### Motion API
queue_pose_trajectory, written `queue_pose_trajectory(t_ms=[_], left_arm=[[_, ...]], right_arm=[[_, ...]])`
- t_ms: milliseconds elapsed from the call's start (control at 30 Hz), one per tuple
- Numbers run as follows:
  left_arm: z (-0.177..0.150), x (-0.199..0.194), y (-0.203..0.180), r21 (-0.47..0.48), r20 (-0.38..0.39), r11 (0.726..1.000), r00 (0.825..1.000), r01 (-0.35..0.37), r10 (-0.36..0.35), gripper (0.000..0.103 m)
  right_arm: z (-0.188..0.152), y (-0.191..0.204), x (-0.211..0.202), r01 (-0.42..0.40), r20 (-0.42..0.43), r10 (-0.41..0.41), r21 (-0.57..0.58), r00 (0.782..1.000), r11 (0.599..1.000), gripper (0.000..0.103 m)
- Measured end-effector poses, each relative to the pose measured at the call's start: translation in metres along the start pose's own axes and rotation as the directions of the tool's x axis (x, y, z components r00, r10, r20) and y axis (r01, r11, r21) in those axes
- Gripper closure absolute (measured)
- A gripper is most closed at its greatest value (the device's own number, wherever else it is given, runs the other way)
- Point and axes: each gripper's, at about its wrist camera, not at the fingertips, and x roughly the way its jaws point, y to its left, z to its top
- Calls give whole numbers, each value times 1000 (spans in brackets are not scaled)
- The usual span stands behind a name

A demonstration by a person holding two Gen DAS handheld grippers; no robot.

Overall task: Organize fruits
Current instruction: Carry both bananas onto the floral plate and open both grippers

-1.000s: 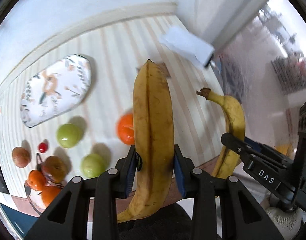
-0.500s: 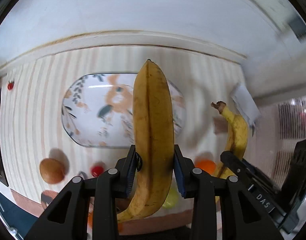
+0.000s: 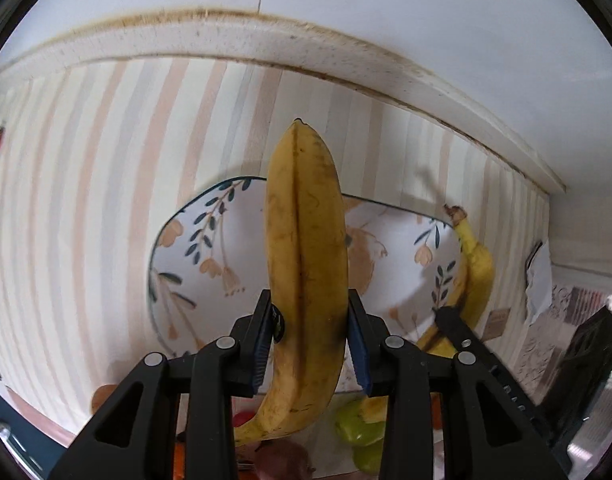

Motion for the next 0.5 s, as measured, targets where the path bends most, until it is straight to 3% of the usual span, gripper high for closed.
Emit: queue_pose_trajectory(t_ms=[133, 500], left_arm=[[10, 15, 5, -42, -47, 998, 998, 44, -46, 72], [9, 35, 1, -14, -98, 999, 995, 31, -32, 70]], right_arm=[[-5, 2, 8, 21, -1, -21, 7, 1000, 1000, 64], [-17, 2, 20, 34, -17, -33, 21, 999, 999, 62]])
